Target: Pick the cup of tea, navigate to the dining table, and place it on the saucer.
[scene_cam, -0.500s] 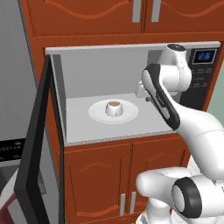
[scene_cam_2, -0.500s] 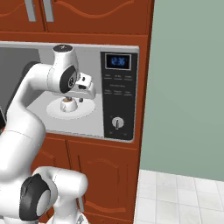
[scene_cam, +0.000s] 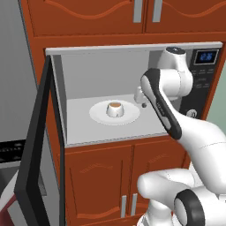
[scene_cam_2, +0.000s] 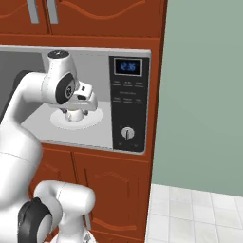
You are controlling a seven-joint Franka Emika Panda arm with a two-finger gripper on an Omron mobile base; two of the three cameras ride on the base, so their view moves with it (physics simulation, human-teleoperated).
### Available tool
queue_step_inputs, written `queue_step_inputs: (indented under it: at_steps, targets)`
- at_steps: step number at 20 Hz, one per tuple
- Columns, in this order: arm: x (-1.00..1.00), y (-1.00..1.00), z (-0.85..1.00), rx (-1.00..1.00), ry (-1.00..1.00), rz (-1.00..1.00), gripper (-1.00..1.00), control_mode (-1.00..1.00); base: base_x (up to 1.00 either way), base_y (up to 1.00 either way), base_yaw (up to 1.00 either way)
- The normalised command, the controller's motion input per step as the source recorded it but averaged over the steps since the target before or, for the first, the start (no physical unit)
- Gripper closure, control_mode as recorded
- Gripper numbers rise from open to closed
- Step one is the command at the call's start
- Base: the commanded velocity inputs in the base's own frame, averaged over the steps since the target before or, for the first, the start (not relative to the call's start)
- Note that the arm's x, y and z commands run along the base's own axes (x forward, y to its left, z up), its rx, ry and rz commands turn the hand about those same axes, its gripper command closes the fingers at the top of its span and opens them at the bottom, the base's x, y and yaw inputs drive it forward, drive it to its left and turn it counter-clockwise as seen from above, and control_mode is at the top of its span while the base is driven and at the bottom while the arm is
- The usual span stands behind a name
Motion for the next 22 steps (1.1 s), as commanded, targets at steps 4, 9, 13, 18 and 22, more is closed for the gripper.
queue_step_inputs:
  at_steps: [4,9,13,18,22]
  targets:
    - [-0.11,0.54,-0.3,-0.13,-0.08,0.0,-1.0,-1.0,0.0,0.0,0.0]
    - [0.05,0.37,-0.46,-0.09,-0.01,-0.01,-1.0,-1.0,0.0,0.0,0.0]
    - [0.24,0.0,-0.14,0.0,0.0,-0.07,-1.0,-1.0,0.0,0.0,0.0]
    - [0.12,0.0,-0.03,0.03,-0.01,-0.1,-1.0,-1.0,0.0,0.0,0.0]
    - [0.16,0.06,0.0,0.06,0.0,-0.1,-1.0,-1.0,0.0,0.0,0.0]
